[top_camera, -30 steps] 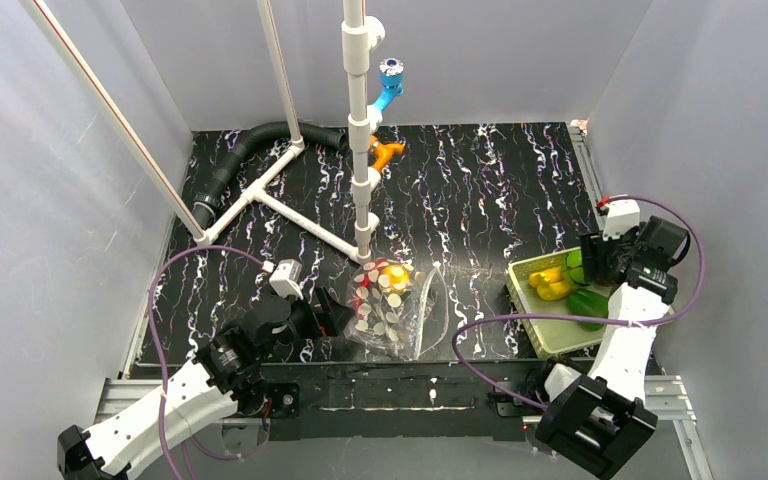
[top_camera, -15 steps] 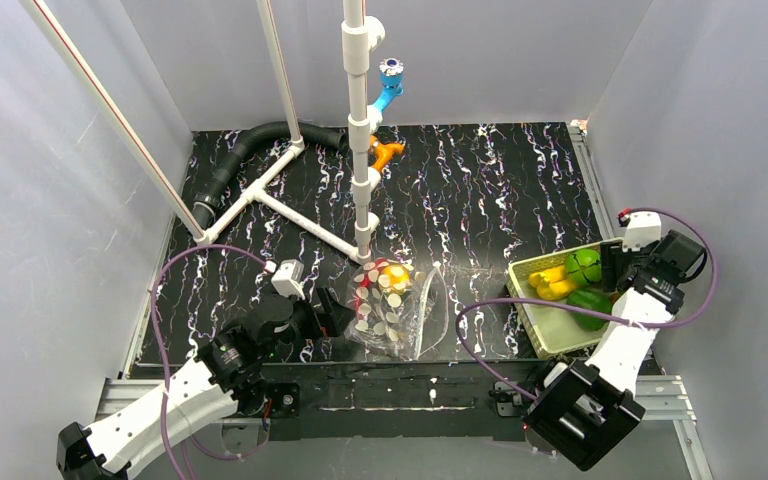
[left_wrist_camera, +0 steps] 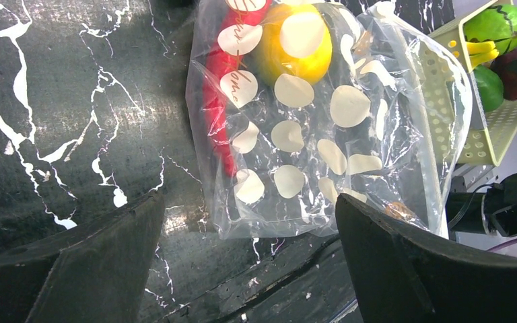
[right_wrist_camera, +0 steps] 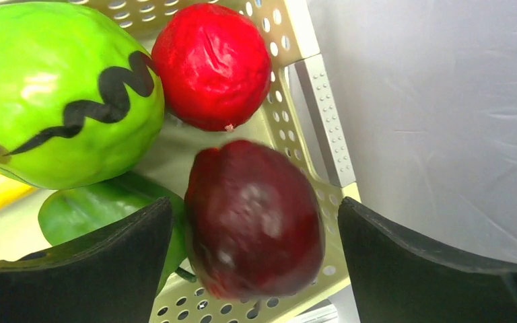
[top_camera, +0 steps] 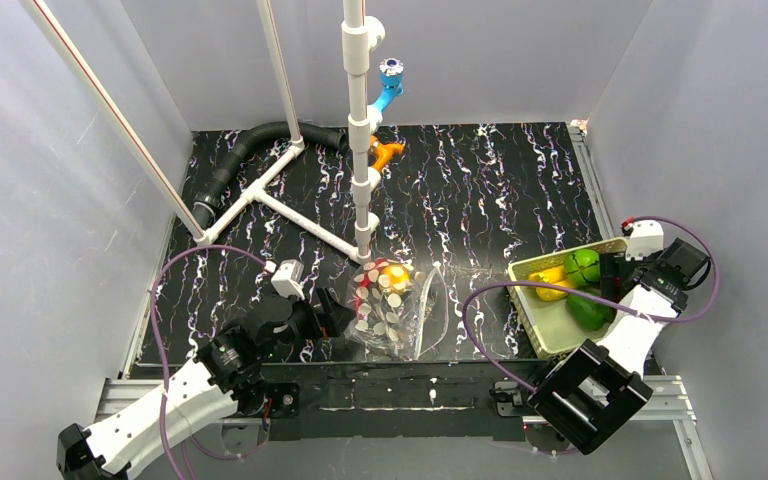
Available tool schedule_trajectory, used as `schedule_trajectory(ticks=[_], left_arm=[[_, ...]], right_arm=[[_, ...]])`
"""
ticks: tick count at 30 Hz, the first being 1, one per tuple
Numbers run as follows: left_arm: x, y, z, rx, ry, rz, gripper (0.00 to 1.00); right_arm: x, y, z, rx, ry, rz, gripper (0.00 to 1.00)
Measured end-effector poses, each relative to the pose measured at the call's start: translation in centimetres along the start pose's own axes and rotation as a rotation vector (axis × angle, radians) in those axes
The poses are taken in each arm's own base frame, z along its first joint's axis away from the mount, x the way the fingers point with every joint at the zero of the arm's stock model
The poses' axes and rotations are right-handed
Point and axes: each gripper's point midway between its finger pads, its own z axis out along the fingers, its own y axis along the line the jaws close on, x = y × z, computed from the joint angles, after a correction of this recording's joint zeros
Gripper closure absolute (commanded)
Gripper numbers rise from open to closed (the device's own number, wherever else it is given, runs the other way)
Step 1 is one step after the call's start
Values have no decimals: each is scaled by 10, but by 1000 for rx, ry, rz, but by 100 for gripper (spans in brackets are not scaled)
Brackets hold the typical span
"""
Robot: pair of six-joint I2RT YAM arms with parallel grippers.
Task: Open the zip-top bag and remove the fake food
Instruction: Place the fake fruit in the bin.
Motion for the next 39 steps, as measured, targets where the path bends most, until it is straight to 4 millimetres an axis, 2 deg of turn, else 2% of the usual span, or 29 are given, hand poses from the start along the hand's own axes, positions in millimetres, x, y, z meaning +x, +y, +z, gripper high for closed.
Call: schedule_trajectory(ticks=[3, 10, 14, 17, 21, 26, 33, 39], left_arm=[[-2, -2, -1, 9, -7, -2, 2], [-3, -4, -3, 21, -15, -7, 2], [-3, -6, -3, 28, -13, -13, 2], [-5, -8, -4, 40, -19, -23, 2], [-9, -13, -5, 62, -36, -37, 2], [-11, -16, -6, 75, -43, -44, 2], [-14, -19, -9, 92, -58, -58, 2], [-15, -20, -9, 94, -59, -68, 2]], right_arm=[[4, 3, 3, -16, 7, 8, 2], [-3, 9, 2, -48, -29, 8, 0], [-12, 19, -8, -89, -76, 6, 0], [-26, 28, -19, -137, -135, 2, 0], [-51, 51, -37, -277, -241, 3, 0], [-71, 88, -59, -492, -349, 25, 0], [-90, 122, -85, -718, -449, 45, 1], [-95, 148, -103, -851, -495, 0, 0]])
